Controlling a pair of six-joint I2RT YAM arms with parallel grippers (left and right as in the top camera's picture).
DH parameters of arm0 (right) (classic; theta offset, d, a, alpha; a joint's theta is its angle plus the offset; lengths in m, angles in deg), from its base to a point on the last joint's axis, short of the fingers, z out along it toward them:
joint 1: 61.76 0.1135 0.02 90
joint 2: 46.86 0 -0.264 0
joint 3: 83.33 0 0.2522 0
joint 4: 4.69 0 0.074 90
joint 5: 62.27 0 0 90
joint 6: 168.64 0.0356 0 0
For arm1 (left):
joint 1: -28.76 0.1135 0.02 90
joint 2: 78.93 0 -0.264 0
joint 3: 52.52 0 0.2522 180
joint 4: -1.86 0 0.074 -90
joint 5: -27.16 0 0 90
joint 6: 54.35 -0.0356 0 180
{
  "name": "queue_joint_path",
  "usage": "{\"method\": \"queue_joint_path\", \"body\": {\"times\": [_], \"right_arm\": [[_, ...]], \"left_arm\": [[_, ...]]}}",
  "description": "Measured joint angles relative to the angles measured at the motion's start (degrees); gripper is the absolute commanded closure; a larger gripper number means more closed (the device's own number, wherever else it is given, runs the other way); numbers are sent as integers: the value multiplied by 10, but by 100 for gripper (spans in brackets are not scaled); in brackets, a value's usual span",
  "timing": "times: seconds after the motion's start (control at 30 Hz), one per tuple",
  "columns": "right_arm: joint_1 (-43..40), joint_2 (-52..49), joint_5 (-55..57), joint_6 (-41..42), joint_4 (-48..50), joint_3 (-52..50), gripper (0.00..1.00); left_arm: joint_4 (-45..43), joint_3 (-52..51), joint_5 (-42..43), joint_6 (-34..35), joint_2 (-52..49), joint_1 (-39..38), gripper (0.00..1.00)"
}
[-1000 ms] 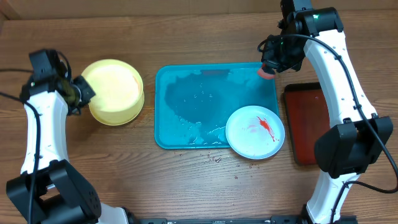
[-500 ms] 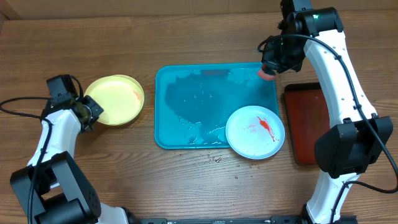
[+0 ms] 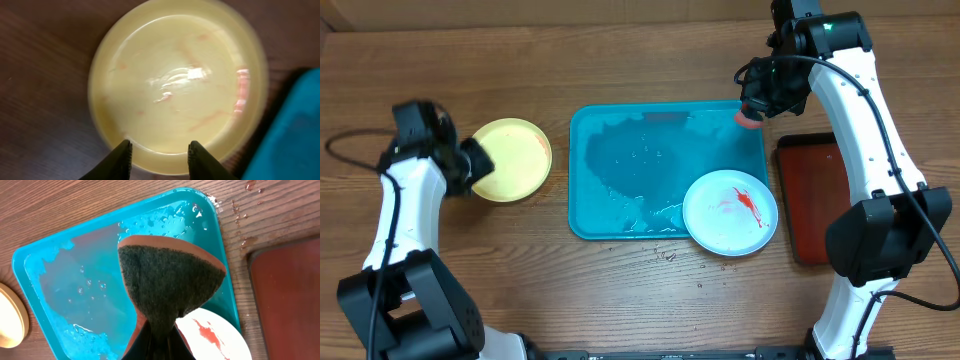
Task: Clean dirty plates on tray and stack at the side
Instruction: 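Move the left gripper to the rim of the white plate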
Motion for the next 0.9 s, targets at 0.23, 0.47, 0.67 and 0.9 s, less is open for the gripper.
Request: {"method": "queue_joint_path", "body": {"times": [0.23,0.47,0.67,0.9], "right_arm": [[0,0,0,0,0,0,96],[0,0,0,0,0,0,96],[0,0,0,0,0,0,96],[0,0,0,0,0,0,96]], "left_arm": [[30,76,72,-27,10,-134,53],[3,76,125,23,-15,-303,53],[-28,76,137,102,-86,-409,55],[-60,75,155,163,-163,-455,51]]}}
